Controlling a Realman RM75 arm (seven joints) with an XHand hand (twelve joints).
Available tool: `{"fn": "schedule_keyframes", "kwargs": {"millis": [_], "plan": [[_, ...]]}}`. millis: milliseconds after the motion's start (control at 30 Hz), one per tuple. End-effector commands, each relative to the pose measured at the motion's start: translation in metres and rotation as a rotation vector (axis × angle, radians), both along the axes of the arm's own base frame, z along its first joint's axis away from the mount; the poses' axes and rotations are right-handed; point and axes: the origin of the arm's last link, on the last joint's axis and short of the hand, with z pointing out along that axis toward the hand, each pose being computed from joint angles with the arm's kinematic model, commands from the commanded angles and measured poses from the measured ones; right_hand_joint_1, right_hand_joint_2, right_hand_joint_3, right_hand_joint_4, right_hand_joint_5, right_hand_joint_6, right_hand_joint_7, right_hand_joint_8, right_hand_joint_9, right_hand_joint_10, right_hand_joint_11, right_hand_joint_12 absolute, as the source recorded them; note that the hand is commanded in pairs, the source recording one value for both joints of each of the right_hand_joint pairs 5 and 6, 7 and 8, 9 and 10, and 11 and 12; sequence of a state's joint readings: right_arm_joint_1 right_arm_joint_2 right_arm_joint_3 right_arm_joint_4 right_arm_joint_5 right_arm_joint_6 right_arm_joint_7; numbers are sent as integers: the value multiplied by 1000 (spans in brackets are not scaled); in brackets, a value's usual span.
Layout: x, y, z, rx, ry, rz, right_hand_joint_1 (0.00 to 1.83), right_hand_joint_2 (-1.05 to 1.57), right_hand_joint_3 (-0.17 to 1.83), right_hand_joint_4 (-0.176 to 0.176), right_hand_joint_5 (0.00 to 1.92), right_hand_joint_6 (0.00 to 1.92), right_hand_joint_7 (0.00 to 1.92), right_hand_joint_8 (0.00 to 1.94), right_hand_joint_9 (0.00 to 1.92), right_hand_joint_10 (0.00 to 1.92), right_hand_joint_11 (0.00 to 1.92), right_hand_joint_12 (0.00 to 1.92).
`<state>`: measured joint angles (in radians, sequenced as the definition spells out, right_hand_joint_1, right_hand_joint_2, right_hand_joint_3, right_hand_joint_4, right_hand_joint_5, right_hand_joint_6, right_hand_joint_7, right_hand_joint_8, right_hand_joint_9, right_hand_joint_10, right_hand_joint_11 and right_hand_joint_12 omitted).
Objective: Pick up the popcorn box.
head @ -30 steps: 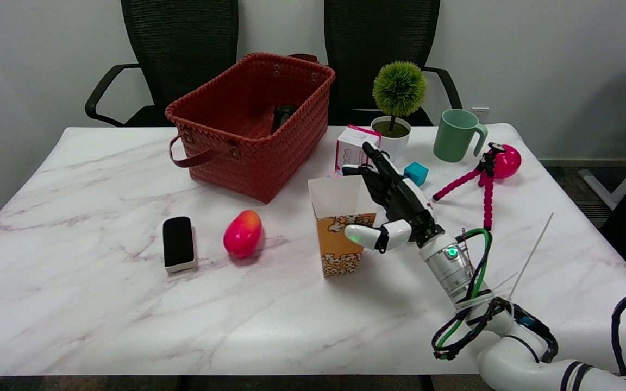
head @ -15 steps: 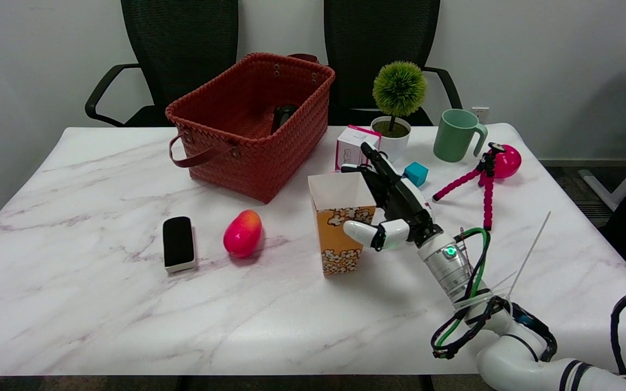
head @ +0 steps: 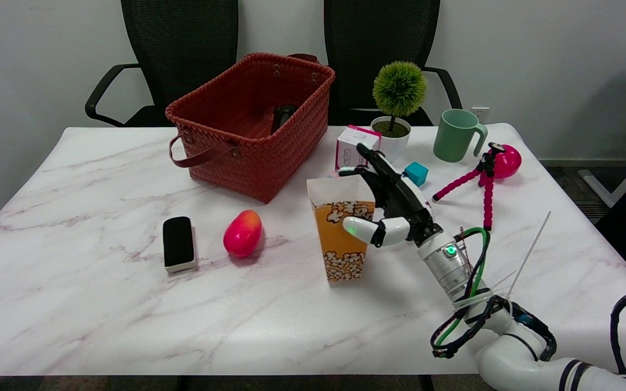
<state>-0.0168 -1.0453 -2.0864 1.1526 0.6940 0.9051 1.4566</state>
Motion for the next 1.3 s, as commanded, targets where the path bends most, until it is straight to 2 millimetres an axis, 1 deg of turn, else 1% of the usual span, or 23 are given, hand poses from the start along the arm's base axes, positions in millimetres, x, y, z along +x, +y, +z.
{"fn": "schedule_keyframes", "kwargs": {"millis": [33,133,200,233,633,733,800,900,1067,1167,1300], "plan": [[0,-1,3,-5,-14,-1,1360,426,797,0,337,337,845,845,949,949,1022,1022],[0,-1,3,-6,-16,0,1357,455,781,0,394,394,898,898,981,981,1031,1031],[-1,-1,7,-20,-3,-6,1356,464,783,0,412,412,913,913,989,989,1034,1034],[0,-1,4,-9,-16,0,1355,467,783,0,420,420,917,917,992,992,1035,1035],[6,-4,10,-30,-12,21,1350,486,777,0,468,468,942,942,1005,1005,1036,1036],[9,-5,11,-33,-14,31,1346,484,772,0,568,568,945,945,997,997,1033,1033],[11,-7,12,-35,-14,37,1336,463,776,0,702,702,951,951,988,988,1027,1027],[13,-8,13,-37,-14,42,1323,436,795,0,794,794,960,960,981,981,1015,1015],[16,-10,13,-36,-14,53,1307,423,812,0,869,869,989,989,984,984,994,994],[24,-15,13,-36,-14,83,1303,420,819,0,877,877,995,995,983,983,992,992],[45,-28,14,-32,-15,151,1301,414,798,0,869,869,1001,1001,986,986,981,981]]}}
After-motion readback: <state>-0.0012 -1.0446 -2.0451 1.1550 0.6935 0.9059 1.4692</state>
